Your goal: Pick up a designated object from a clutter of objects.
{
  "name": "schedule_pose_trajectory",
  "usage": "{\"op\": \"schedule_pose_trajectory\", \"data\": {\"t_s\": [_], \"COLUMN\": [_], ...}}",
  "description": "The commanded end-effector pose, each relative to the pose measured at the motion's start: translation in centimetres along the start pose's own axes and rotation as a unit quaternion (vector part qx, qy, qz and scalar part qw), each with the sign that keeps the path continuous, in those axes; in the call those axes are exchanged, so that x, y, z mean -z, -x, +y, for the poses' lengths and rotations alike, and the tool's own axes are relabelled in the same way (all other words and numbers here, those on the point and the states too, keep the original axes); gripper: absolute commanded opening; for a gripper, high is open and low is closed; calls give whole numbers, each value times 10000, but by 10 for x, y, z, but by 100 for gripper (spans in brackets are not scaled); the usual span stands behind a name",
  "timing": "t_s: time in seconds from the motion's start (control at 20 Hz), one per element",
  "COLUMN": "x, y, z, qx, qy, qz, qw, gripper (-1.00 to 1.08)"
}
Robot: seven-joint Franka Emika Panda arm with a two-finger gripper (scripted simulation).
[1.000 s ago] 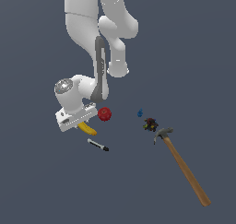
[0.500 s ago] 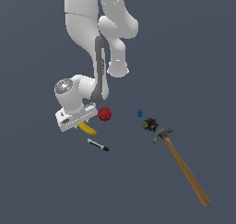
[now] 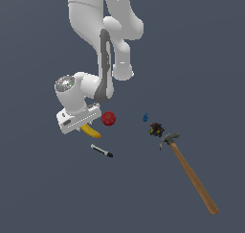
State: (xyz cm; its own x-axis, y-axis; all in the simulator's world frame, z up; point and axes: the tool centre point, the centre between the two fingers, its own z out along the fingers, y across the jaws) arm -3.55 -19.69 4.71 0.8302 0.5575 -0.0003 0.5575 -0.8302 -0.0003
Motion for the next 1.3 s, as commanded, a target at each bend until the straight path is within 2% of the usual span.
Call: {"op": "schedule_pose_trajectory", "data": {"t_s": [0.0, 0.3, 1.25], "x": [16, 65, 261], "y": [-2, -7, -27], "z": [-2, -10, -37], "qx": [0, -2, -1], "qy": [10, 8, 9], "qz": [8, 7, -4], "qw": [10000, 10000, 10000], "gripper": [-100, -100, -100]}}
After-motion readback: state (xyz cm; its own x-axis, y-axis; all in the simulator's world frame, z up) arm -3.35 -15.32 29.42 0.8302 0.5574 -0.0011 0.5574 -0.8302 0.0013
